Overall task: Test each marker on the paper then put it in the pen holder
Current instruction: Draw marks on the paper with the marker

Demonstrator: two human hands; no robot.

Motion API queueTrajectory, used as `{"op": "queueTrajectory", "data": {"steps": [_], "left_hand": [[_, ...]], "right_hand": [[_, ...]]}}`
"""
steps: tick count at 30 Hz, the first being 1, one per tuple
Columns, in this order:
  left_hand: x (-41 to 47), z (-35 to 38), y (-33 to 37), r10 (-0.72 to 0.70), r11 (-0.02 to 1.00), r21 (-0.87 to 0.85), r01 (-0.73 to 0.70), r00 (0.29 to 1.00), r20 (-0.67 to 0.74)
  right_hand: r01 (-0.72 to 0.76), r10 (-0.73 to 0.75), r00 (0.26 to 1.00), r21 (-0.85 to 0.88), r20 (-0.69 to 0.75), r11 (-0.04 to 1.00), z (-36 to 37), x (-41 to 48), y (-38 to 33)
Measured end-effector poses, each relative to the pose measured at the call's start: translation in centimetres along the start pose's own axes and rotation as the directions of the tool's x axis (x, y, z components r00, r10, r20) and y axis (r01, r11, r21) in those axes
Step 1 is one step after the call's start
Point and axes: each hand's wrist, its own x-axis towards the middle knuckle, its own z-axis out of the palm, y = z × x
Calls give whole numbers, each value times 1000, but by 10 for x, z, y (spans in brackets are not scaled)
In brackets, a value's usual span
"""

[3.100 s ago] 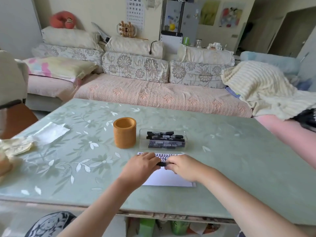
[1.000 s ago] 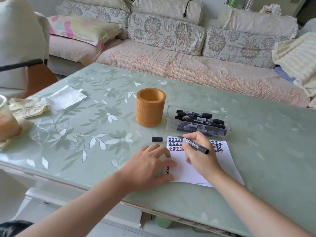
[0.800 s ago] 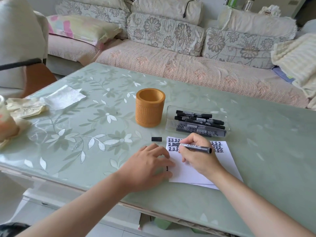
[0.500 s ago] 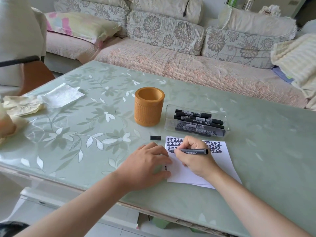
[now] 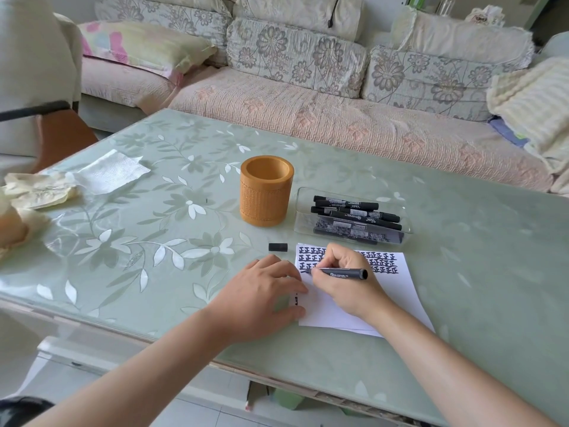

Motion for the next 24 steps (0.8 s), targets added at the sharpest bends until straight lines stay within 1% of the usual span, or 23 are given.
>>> {"op": "queueTrajectory", "data": {"steps": [4, 10, 13, 16, 20, 24], "left_hand": [[0, 0, 0, 0, 1000, -3, 0, 1000, 2], [1, 0, -1, -7, 1000, -3, 7, 1000, 11], [1, 0, -1, -10, 1000, -8, 10, 1000, 10], [1, 0, 0, -2, 1000, -8, 3, 1000, 9], [0, -1, 0, -7, 1000, -3, 7, 1000, 12], [1, -1, 0, -7, 1000, -6, 7, 1000, 15]], "right_hand": [[28, -28, 1000, 0, -5, 1000, 0, -1, 1], [49, -50, 997, 27, 60, 998, -2, -1, 3], [43, -45, 998, 45, 33, 998, -1, 0, 4], [53, -54, 998, 25, 40, 998, -1, -1, 4], [64, -65, 997, 39, 32, 997, -1, 0, 4], [79, -83, 992, 46, 92, 996, -1, -1, 4]]}}
